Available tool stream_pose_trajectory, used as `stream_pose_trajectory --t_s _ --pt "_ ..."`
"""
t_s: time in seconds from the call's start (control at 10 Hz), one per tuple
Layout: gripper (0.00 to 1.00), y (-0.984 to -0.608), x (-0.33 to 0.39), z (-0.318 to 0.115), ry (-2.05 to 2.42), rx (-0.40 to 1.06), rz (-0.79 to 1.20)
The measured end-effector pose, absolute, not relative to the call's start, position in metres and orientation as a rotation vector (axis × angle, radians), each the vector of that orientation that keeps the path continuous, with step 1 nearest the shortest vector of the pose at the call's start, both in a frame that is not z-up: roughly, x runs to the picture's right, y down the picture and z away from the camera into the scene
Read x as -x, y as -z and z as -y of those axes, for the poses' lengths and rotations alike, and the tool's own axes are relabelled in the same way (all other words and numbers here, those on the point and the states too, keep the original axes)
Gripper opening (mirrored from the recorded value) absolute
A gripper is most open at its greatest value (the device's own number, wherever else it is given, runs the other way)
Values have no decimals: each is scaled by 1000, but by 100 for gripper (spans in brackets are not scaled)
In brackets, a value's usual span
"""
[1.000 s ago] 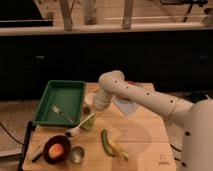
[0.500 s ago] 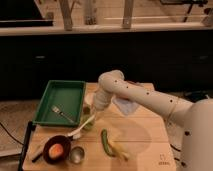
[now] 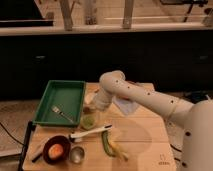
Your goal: Place brush in plastic cup
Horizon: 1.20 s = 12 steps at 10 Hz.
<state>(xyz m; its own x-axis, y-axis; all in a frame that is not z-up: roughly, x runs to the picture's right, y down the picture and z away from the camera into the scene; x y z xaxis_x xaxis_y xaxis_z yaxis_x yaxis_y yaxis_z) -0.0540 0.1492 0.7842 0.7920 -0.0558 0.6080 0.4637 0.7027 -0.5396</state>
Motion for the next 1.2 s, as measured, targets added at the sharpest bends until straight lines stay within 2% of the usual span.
stream_pose_trajectory --t_s 1.2 --pt "80 -779 59 -149 359 731 633"
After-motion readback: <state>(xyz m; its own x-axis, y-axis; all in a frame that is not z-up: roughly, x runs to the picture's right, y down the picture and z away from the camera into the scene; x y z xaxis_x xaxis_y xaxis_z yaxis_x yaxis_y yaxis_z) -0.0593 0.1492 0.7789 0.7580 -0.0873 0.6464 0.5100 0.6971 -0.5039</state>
